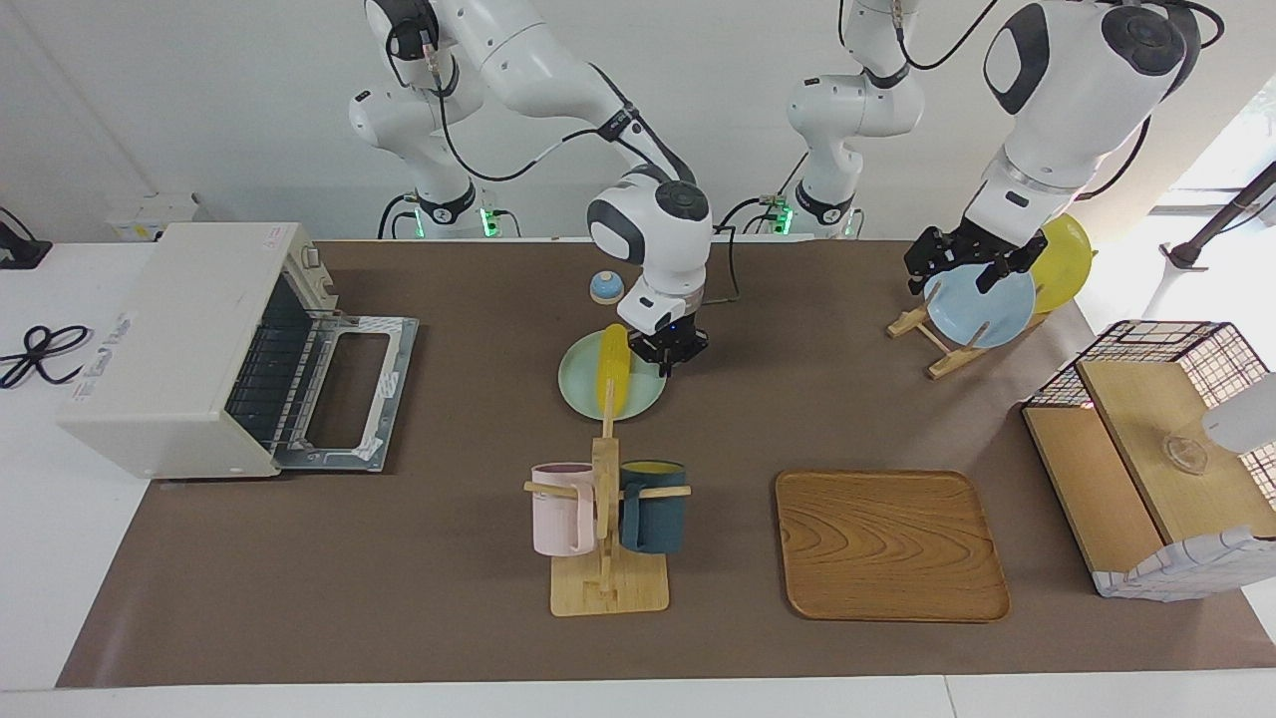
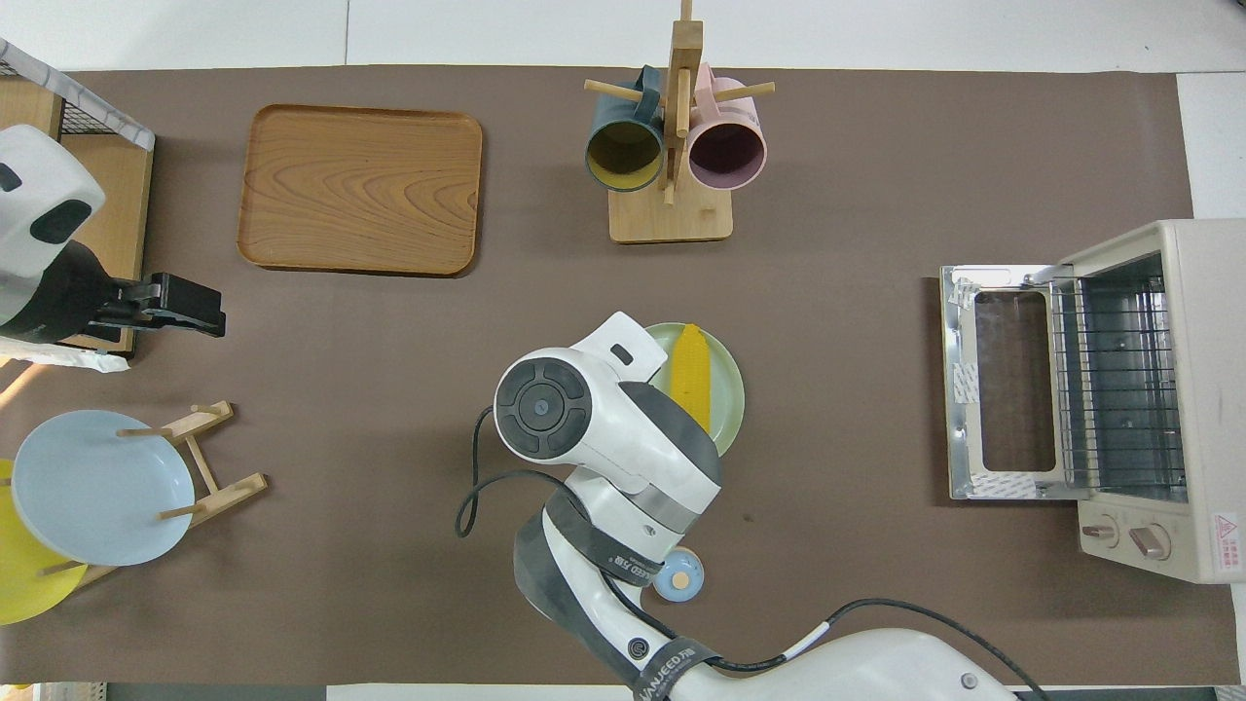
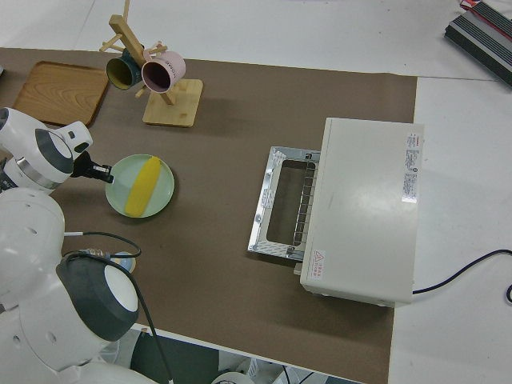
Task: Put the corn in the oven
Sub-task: 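Grasp the corn on the green plate with the right gripper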
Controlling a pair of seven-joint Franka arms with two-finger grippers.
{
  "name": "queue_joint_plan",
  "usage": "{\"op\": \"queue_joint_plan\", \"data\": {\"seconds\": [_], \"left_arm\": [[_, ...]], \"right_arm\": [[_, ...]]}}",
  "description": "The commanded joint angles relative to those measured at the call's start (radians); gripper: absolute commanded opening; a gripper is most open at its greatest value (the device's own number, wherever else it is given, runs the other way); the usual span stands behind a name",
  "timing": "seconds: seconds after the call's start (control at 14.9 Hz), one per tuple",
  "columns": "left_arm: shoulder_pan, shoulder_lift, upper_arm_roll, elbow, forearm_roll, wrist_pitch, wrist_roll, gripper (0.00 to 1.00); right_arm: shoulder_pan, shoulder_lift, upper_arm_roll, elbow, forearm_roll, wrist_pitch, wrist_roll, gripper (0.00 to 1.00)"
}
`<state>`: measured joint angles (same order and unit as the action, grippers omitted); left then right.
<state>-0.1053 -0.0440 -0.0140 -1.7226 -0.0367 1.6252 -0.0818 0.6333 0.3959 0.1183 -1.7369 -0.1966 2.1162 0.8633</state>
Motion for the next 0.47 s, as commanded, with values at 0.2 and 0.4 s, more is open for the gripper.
{"op": "queue_joint_plan", "data": {"seconds": [0.2, 0.4], "left_arm": [[0.012, -0.025, -0.004, -0.019, 0.017, 0.015, 0.004, 1.00], [0.012, -0.027, -0.004, -0.017, 0.017, 0.015, 0.002, 1.00]], "right_arm": [[-0.030, -0.031, -0.008, 0.007, -0.024, -0.093, -0.021, 0.00], [-0.055, -0.046, -0.009, 0.000, -0.056, -0.180, -0.030, 0.00]]}}
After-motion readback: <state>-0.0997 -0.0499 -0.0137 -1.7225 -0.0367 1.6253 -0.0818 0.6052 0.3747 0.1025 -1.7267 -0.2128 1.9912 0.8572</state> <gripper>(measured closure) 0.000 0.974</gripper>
